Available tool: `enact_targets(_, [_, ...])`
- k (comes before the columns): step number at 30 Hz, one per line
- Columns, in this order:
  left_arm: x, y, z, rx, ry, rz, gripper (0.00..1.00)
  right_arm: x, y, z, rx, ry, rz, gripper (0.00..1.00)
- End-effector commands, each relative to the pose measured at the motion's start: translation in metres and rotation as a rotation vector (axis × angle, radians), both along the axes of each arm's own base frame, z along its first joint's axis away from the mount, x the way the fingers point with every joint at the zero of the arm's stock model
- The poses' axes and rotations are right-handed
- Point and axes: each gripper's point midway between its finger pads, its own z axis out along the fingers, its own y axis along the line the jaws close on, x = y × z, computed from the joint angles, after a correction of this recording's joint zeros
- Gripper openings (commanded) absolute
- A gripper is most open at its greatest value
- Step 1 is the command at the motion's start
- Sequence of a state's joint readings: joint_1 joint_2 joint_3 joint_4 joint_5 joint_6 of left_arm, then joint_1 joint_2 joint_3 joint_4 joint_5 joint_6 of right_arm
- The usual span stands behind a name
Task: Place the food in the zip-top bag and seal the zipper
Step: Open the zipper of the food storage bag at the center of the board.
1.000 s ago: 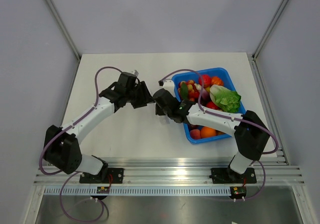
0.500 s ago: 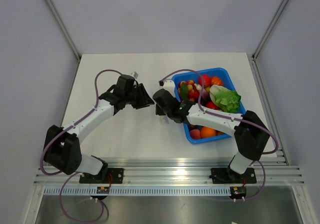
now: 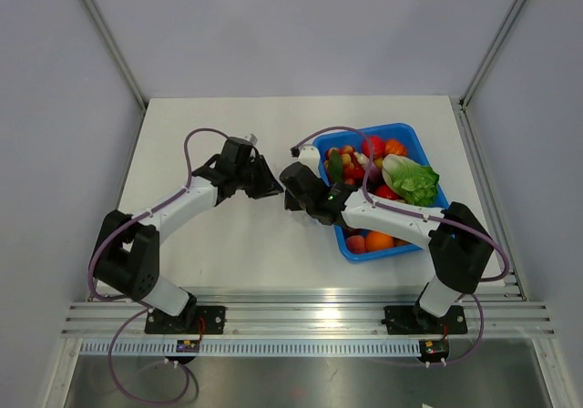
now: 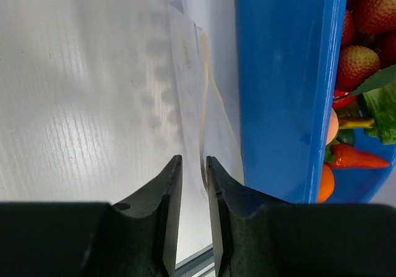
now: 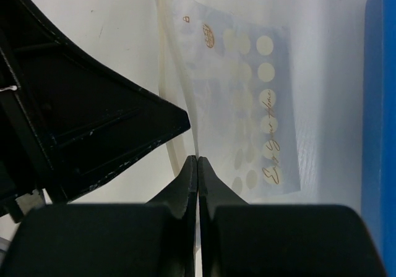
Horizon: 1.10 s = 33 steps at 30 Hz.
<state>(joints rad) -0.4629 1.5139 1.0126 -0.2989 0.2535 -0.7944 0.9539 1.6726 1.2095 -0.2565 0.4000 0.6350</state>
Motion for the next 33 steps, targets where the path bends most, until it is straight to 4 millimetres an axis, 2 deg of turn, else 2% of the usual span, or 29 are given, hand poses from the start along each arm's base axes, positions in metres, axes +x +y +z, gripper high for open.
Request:
enact_targets(1, [0.008,-0.003,0.001,-0.015,-0.035,0.002,0.24,0.005,-0.001,0.032,0.069,-0.057,-0.028,0.0])
enact_targets(6, [0.012,-0.007,-0.005,-0.017,-0.022,-0.006,0.23,0.004,0.003,0.037,0.089,-0.057,-0.016,0.0])
enact_targets(8, [0.013,-0.01,-0.006,-0.023,-0.014,-0.015,0.12,0.004,0.003,0.037,0.087,-0.054,-0.018,0.0])
enact_targets(9, [0.014,-0.01,-0.003,-0.02,-0.016,-0.016,0.0,0.005,0.003,0.038,0.084,-0.055,-0.022,0.0])
enact_targets(12, [0.007,-0.007,0.001,0.002,-0.005,-0.042,0.0,0.009,0.0,0.037,0.048,-0.065,-0.033,0.01])
enact_targets(14, [0.001,-0.007,0.004,0.007,0.005,-0.078,0.0,0.013,0.001,0.035,0.016,-0.069,-0.025,0.04])
enact_targets(17, [-0.006,-0.007,0.01,0.004,0.015,-0.104,0.0,0.018,0.005,0.03,-0.006,-0.071,-0.02,0.16])
enact_targets(18, [-0.007,-0.007,0.014,0.002,0.007,-0.109,0.0,0.019,0.007,0.03,-0.011,-0.075,-0.017,0.23])
enact_targets(21, [-0.007,-0.005,0.018,0.018,0.002,-0.119,0.0,0.024,0.013,0.03,-0.02,-0.078,-0.009,0.32])
enact_targets(27, [-0.01,-0.002,0.023,0.029,-0.002,-0.127,0.0,0.027,0.019,0.033,-0.021,-0.081,0.008,0.34])
enact_targets(28, [-0.01,-0.003,0.024,0.026,-0.002,-0.13,0.0,0.025,0.02,0.036,-0.006,-0.081,0.01,0.38])
enact_targets(33, [-0.01,-0.004,0.021,0.03,0.005,-0.136,0.0,0.011,0.024,0.034,0.058,-0.038,0.048,0.39])
